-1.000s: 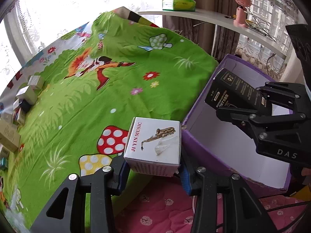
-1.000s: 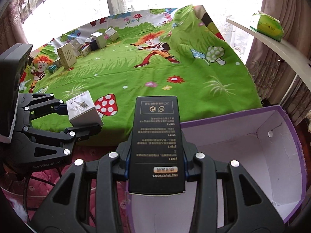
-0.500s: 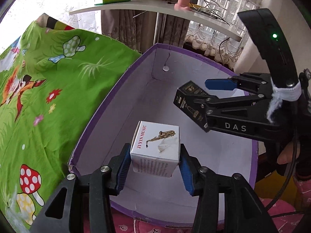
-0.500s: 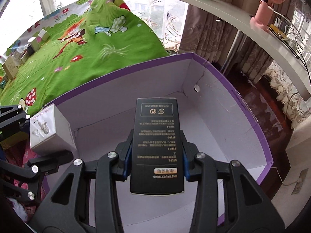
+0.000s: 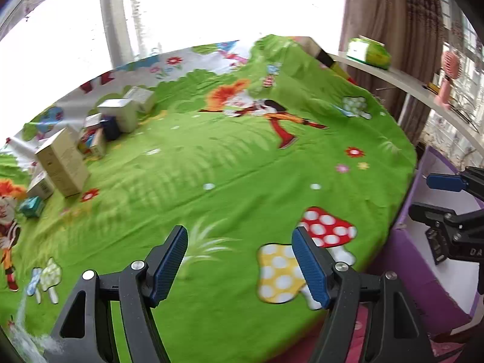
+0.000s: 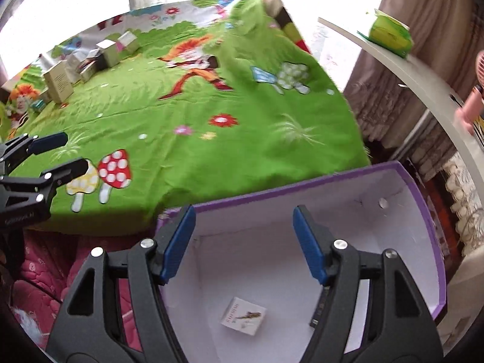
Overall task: Organize rigid objects
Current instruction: 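Open both grippers to drop the boxes into the cardboard box, then grasp the teal wrapped pack with the left gripper while the right grasps the beige box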
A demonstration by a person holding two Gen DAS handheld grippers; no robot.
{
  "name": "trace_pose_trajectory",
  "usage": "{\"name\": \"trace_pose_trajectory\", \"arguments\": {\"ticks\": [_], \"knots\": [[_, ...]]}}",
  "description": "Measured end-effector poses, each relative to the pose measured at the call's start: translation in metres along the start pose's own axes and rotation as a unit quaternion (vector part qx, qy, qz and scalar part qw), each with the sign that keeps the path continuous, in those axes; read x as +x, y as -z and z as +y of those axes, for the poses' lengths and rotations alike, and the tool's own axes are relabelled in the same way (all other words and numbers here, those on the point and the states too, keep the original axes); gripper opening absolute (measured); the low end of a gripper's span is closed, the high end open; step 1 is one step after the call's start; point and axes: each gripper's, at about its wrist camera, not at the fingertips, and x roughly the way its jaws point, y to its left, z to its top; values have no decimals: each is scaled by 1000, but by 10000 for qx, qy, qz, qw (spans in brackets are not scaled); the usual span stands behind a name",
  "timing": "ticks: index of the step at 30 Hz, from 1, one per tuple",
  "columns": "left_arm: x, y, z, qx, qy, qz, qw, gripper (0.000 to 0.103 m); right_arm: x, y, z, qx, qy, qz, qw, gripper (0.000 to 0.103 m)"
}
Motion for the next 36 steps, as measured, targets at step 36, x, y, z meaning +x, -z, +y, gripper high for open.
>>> {"name": "trace_pose_trajectory", "arguments": {"ticks": [36], "knots": [[-8,75,280,-3322,-1118,181,9364,82,151,-215,312,-1845,-3329,-910,9203,55]]}}
